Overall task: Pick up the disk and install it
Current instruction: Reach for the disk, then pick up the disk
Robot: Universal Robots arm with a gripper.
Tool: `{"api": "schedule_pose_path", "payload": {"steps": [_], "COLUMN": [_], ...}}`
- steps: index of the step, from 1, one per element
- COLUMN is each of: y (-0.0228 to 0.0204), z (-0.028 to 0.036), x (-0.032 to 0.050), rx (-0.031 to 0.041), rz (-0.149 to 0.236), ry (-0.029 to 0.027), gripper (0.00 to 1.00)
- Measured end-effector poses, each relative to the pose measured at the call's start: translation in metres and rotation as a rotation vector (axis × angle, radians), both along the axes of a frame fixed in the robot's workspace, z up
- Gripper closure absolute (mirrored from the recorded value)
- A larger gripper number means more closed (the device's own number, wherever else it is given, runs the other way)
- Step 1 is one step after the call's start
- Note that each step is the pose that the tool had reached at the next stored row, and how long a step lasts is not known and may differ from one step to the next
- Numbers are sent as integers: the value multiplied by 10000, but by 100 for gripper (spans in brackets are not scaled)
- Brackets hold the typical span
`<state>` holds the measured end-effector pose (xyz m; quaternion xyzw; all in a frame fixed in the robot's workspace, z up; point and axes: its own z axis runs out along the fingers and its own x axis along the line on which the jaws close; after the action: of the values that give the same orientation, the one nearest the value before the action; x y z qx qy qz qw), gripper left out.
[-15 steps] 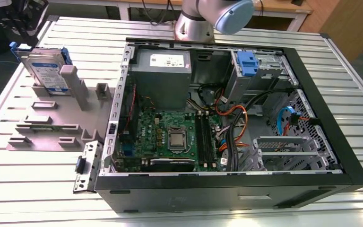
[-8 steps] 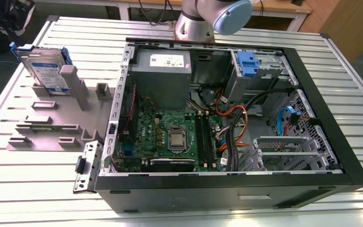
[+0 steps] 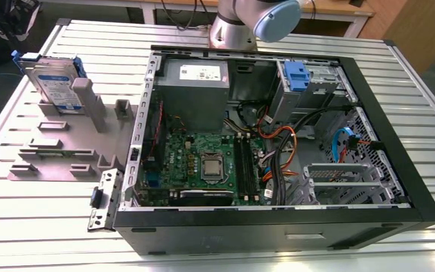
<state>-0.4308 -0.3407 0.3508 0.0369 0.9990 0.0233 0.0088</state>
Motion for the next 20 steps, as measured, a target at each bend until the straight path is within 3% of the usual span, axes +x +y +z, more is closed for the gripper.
{"api": "schedule_pose_path", "payload": {"steps": [2, 17, 20], "y": [27, 30, 30], "z": [-4, -4, -4], "x": [0, 0, -1], "rx": [1, 0, 1], "rz": [-2, 12, 193], "ry": [-1, -1, 0], "gripper": [89, 89, 89]}}
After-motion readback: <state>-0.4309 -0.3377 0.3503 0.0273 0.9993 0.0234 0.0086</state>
